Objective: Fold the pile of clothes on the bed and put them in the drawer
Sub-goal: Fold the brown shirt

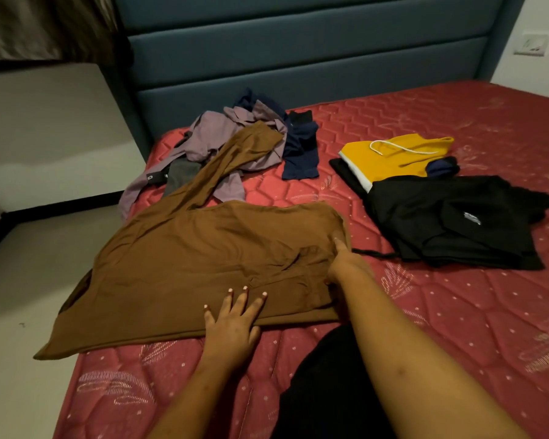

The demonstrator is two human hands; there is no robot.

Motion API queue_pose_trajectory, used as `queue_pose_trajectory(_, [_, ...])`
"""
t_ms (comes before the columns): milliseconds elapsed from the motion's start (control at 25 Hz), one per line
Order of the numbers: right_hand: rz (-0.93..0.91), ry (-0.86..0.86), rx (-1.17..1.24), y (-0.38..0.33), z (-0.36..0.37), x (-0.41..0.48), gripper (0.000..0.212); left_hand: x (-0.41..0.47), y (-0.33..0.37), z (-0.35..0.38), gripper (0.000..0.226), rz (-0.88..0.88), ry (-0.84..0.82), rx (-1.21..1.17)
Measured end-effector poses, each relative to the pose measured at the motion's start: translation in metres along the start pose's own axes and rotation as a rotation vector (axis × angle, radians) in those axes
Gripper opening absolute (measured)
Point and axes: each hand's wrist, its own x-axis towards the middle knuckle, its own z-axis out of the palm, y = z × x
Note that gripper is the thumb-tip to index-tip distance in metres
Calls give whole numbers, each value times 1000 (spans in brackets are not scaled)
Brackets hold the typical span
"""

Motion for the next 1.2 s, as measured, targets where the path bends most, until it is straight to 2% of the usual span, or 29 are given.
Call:
queue_pose_trajectory(120, [-94,-59,113,-2,0,3,89,2,10,-3,62,5,-3,-21])
queue_pose_trajectory(320, [-184,-21,227,2,-9,10,62,2,17,-8,63,-21,-54,-45])
queue_pose_trajectory(480, [-253,84,115,-6,-18,2,53,4,23,-14,62,-17,-87,-73])
queue_pose_trajectory(680, [-109,61,-22,23,-45,0,42,4,64,-26,55,27,-168,-89])
queue_pose_trajectory(760, [-91,149,-46,36,-60,-5,38,10,89,-28,56,83,-204,-102])
queue_pose_trajectory(840, [-143,332,-168,46,-74,-11,38,21,106,-30,56,197,-226,-134])
queue_pose_trajectory(920, [-209,481,-320,60,-81,-22,42,28,111,-36,52,308,-233,-288])
queue_pose_trajectory(960, [-199,508,-379,70,-82,-25,46,28,108,-39,49,307,-241,-424])
queue_pose_trajectory(1040, [-29,442,-492,92,-78,-27,54,24,86,-44,49,218,-226,-686])
queue_pose_trajectory(1080, [71,386,-534,95,-75,-29,58,21,65,-44,50,160,-163,-754])
queue_pose_trajectory(1120, [126,335,-566,91,-70,-29,58,18,39,-43,50,93,-65,-767])
queue_pose_trajectory(1200, [84,307,-611,56,-53,-30,54,13,-33,-38,49,-116,143,-658])
